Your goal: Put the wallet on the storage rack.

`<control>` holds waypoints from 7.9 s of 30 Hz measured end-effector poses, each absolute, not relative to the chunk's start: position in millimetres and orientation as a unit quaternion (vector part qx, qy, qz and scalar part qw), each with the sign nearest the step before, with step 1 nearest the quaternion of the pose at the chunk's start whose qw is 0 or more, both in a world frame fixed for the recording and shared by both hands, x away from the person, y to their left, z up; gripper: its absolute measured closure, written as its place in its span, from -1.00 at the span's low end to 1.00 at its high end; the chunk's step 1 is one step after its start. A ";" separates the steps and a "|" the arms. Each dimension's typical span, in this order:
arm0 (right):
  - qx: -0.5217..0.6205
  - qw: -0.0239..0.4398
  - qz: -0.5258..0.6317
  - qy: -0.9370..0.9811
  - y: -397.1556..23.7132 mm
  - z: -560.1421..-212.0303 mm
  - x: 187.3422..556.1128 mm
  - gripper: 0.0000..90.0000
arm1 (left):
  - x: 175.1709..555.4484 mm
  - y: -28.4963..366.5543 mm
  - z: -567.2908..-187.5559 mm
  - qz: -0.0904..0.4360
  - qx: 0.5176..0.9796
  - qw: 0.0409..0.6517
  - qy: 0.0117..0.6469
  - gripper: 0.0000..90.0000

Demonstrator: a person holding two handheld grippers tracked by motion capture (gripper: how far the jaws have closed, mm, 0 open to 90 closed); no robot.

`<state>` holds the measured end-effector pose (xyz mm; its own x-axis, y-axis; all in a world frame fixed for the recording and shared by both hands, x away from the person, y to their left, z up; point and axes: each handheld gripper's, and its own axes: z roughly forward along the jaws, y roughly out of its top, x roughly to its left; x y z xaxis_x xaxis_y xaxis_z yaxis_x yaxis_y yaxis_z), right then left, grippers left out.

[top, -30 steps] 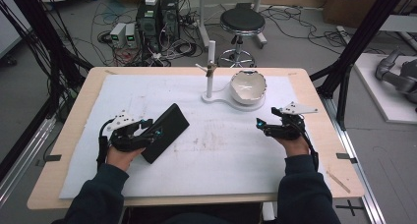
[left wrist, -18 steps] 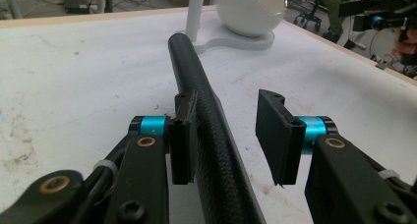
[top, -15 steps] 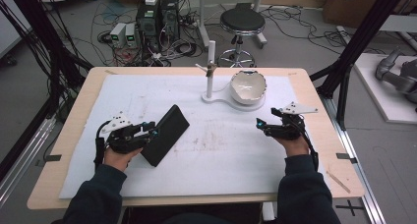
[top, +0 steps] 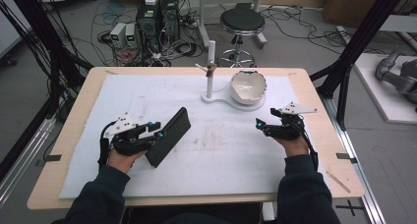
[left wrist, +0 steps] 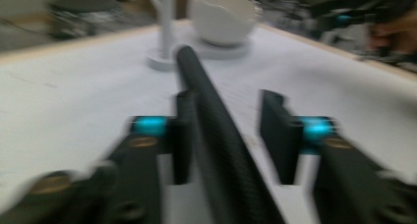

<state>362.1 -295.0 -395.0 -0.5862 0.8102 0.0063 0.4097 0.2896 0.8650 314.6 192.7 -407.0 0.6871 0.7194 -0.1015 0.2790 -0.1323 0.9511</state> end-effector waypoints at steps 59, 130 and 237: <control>0.165 0.109 0.536 0.821 -205.5 -385.7 385.0 -0.51 | 342.2 142.2 -385.5 0.082 0.789 0.572 0.210 0.59; 0.195 0.147 0.578 0.779 -279.9 -360.6 380.3 0.76 | 400.4 154.8 -357.3 0.142 0.753 0.573 0.290 -0.06; 0.046 0.407 0.292 0.864 -276.7 -309.1 434.4 0.75 | 348.1 264.0 -408.6 0.209 0.671 0.565 0.432 -0.34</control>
